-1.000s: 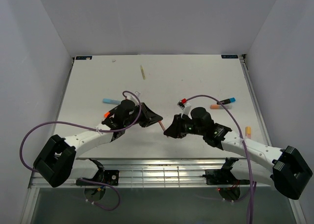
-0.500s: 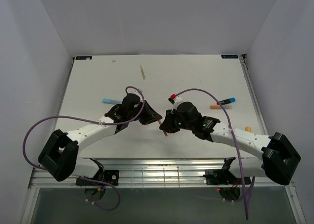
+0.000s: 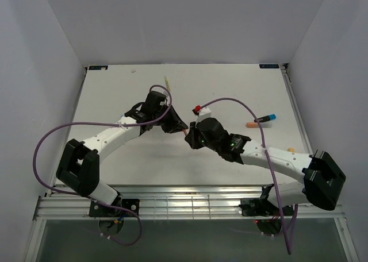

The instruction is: Open the pen caps

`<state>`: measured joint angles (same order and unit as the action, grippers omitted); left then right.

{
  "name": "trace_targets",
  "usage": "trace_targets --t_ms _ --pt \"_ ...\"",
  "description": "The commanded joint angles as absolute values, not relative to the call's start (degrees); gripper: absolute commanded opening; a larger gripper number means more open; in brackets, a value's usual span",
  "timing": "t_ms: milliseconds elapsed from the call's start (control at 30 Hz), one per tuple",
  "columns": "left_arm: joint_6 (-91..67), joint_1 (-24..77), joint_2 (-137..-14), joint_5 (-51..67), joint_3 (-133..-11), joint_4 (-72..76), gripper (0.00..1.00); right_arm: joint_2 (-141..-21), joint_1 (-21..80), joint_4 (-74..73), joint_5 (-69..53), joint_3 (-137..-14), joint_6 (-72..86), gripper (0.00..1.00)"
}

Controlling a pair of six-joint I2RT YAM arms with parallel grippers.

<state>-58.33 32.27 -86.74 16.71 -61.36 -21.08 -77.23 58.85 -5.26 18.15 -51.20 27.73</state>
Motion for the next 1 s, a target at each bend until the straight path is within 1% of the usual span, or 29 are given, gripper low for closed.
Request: trace_targets --t_ms 0,33,67,100,133,200,267,300,367,400,433,500,533,567,633,733,933,967 --pt "-53.4 28.1 -84.6 10.8 -64.6 -9.1 0.0 -72.2 55.3 -1.4 -9.5 -40.9 26.4 0.08" --pt "-53.1 28.0 -83.9 11.1 -63.9 -7.9 0.0 -71.6 53.8 7.0 -22.4 -38.9 27.3 0.08" --pt "-52.6 27.9 -83.2 11.9 -62.9 -6.0 0.0 -70.8 51.4 11.6 -27.9 -36.8 31.2 0.08" --pt "-52.4 27.9 -82.4 11.8 -61.7 -2.9 0.0 -70.2 50.8 15.9 -32.0 -33.1 33.3 0.08" --pt "-52.8 27.8 -81.1 11.2 -59.8 -1.9 0.0 -69.9 50.3 20.5 -37.0 -31.9 34.9 0.08" --pt "-54.2 27.7 -80.8 9.3 -58.5 -2.1 0.0 -68.2 49.0 24.3 -41.5 -28.8 38.7 0.08" --pt "-56.1 27.7 -81.5 7.3 -58.5 -4.4 0.0 -66.5 47.8 26.1 -42.6 -27.8 40.2 0.08" --pt "-57.1 27.7 -81.8 5.5 -58.4 -6.6 0.0 -65.8 47.6 24.5 -41.8 -27.7 39.2 0.08" --pt "-60.1 27.6 -83.0 4.1 -58.5 -9.2 0.0 -63.8 46.5 16.9 -35.0 -30.1 35.7 0.08" --pt "-60.4 27.8 -83.5 3.2 -58.8 -11.9 0.0 -63.4 46.1 9.9 -31.5 -30.9 32.7 0.08" --pt "-60.5 28.0 -84.0 2.5 -59.2 -14.0 0.0 -63.3 45.7 6.5 -24.8 -32.0 31.4 0.08" --pt "-59.4 29.1 -86.5 0.9 -60.8 -20.1 0.0 -64.2 44.9 -2.2 -16.9 -35.3 29.5 0.08" --pt "-58.2 29.3 -87.4 1.0 -61.2 -21.2 0.0 -64.9 44.7 -3.4 -11.7 -36.0 29.4 0.08" --pt "-57.1 29.5 -88.3 1.1 -61.2 -22.1 0.0 -66.7 44.2 -4.4 -9.1 -37.2 29.8 0.08" --pt "-54.6 29.6 -90.0 0.9 -59.9 -23.0 0.0 -68.9 43.6 -4.4 -4.0 -38.1 30.3 0.08" --pt "-50.7 29.6 -91.2 -0.9 -58.3 -22.5 0.0 -75.8 41.9 -3.3 1.9 -41.1 31.9 0.08" --pt "-41.5 29.5 -97.0 -1.0 -60.1 -21.2 0.0 -84.4 40.3 4.1 7.0 -43.9 30.9 0.08" --pt "-40.8 29.5 -97.9 -0.1 -60.5 -20.9 0.0 -86.5 40.3 7.6 7.3 -43.9 29.6 0.08"
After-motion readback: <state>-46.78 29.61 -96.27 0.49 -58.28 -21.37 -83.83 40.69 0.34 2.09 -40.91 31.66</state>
